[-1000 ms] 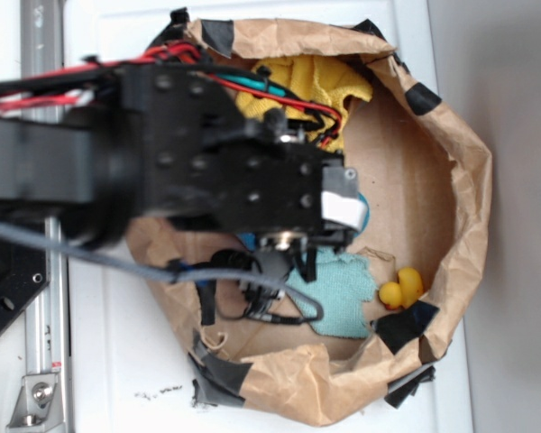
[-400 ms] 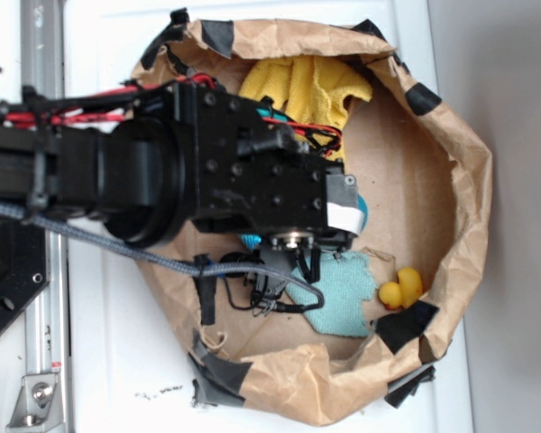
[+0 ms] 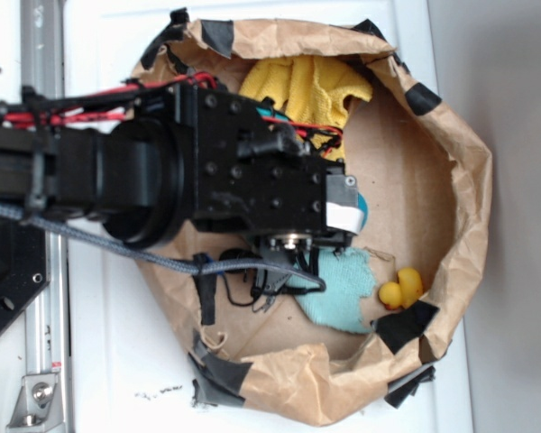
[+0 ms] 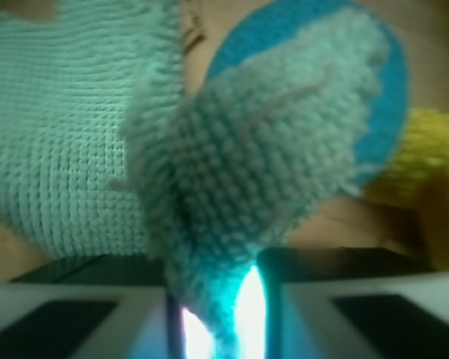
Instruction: Grab the blue cloth.
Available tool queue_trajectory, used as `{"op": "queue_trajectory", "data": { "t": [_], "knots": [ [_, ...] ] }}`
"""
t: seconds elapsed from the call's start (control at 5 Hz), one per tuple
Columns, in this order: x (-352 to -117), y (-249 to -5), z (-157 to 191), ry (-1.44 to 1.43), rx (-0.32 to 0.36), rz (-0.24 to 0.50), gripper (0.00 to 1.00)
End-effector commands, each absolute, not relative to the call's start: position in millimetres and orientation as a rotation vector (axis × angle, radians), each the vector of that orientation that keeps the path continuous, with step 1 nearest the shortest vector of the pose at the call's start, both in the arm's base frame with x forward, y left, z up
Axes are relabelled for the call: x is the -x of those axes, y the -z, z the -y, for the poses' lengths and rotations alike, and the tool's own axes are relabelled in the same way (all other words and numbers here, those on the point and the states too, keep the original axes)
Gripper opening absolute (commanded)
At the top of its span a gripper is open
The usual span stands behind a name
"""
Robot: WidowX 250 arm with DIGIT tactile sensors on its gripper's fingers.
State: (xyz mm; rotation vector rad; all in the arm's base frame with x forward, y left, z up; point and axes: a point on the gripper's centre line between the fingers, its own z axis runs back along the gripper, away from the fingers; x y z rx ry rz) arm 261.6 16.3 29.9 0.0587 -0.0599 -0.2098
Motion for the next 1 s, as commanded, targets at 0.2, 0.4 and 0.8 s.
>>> {"op": "queue_trajectory", "data": {
  "t": [0.2,0.4,0.8],
  "knots": [
    [-245.9,-151.6,-31.3,0.163,0.022,0.281,0.0],
    [-225.7,-198.8,-51.9,0.046,0.068,0.219,0.0],
    [-230.4,-197.1,-45.4,0.121,-0.007,0.213,0.0]
  ]
}}
